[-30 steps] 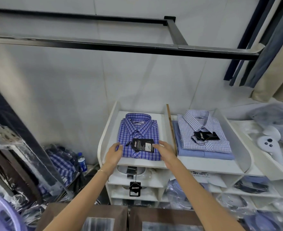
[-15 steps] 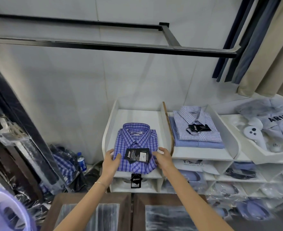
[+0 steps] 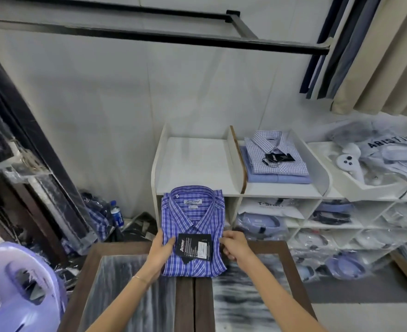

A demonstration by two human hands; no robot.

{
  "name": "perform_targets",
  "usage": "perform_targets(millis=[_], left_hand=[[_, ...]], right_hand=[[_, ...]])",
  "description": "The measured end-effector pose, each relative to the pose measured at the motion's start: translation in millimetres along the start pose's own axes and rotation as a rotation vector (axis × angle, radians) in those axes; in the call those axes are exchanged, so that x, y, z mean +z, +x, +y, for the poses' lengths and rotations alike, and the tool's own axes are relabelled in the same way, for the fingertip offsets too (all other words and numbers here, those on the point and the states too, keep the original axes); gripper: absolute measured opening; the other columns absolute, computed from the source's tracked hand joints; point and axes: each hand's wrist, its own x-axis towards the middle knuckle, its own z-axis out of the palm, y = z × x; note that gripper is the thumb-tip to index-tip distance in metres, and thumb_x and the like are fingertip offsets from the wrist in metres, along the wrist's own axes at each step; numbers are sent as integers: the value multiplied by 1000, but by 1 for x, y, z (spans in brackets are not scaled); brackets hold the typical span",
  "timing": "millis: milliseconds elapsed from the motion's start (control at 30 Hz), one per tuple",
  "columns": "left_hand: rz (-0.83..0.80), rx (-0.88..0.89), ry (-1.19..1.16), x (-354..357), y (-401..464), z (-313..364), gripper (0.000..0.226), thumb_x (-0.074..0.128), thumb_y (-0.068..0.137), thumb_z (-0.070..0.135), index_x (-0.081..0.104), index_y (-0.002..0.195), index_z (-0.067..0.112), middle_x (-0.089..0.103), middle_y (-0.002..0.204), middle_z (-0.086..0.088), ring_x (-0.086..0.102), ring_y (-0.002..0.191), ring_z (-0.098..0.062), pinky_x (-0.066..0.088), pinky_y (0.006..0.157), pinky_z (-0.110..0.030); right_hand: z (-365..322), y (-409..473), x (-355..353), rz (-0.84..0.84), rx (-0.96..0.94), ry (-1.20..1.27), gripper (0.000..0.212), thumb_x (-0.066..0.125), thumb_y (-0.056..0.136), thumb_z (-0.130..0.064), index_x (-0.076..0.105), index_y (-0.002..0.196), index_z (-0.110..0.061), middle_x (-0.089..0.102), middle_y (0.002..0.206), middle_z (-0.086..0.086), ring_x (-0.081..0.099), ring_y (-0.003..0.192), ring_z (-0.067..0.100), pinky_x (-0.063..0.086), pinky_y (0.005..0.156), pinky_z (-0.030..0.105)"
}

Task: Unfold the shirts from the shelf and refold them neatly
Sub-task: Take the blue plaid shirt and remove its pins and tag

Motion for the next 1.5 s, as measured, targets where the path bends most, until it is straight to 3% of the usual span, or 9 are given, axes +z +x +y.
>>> perform_targets(millis=[200, 400, 600, 833, 967, 1100, 1267, 1367, 1500], left_hand=[[-61, -61, 54, -9, -39, -49, 27, 45, 100, 13, 43, 125, 24, 62, 112, 4, 63, 97, -11, 50, 81, -24], [-79, -58, 207, -24, -63, -81, 39, 49, 99, 22, 39, 136, 21, 53, 132, 3, 51, 120, -16, 40, 106, -36], [-91, 47, 306, -34, -80, -94, 47, 52, 97, 22, 38, 141, 13, 53, 133, -2, 52, 124, -19, 42, 105, -46], [-66, 176, 374, -34, -103, -109, 42, 52, 96, 18, 40, 136, 18, 56, 120, 17, 58, 107, 4, 48, 92, -17], [-99, 171, 358, -46, -111, -119, 51, 54, 92, 34, 38, 140, 22, 59, 127, 8, 61, 110, -4, 53, 93, -33], [28, 341, 464, -59, -119, -111, 53, 57, 93, 23, 33, 140, 34, 55, 110, 13, 58, 88, -6, 50, 73, -18], [47, 572, 638, -67, -114, -100, 33, 44, 96, 42, 61, 121, 29, 58, 109, 23, 50, 109, 3, 40, 93, -20], [-31, 669, 732, -61, -113, -99, 34, 39, 96, 41, 64, 116, 31, 59, 106, 28, 46, 109, 12, 35, 94, -15], [-57, 607, 669, -56, -111, -98, 34, 35, 97, 41, 60, 118, 35, 59, 113, 26, 47, 113, 10, 36, 98, -17]], right_hand=[[42, -32, 5, 1, 16, -31, 18, 50, 95, -3, 66, 103, -6, 52, 58, -1, 34, 33, 3, 24, 32, 15], [77, -58, 0, -31, 4, -74, 16, 50, 96, -4, 63, 102, -10, 57, 65, 0, 37, 39, 6, 27, 34, 16], [104, -73, -7, -56, -38, -166, 17, 50, 94, 2, 59, 89, -11, 63, 82, 3, 51, 40, -7, 36, 40, 10], [124, -80, -5, 3, -117, -268, 20, 55, 90, 4, 58, 86, -15, 65, 82, 2, 62, 69, 9, 47, 56, 12], [133, -85, -1, 24, -159, -347, 21, 59, 91, -4, 53, 87, -24, 64, 79, -4, 61, 71, 8, 46, 57, 12], [134, -95, 5, 205, -283, -412, 27, 64, 88, -8, 51, 102, -27, 59, 94, -10, 59, 82, 2, 45, 65, 11], [119, -100, 16, 162, -423, -404, 24, 68, 86, -10, 55, 97, -26, 59, 92, -9, 59, 82, 4, 49, 72, 15], [111, -101, 32, 27, -380, -347, 16, 69, 86, -14, 60, 96, -22, 64, 84, -6, 61, 77, 5, 49, 68, 15], [94, -93, 41, 140, -547, -385, 12, 64, 89, -11, 62, 90, -23, 64, 87, -10, 59, 82, 2, 45, 72, 12]])
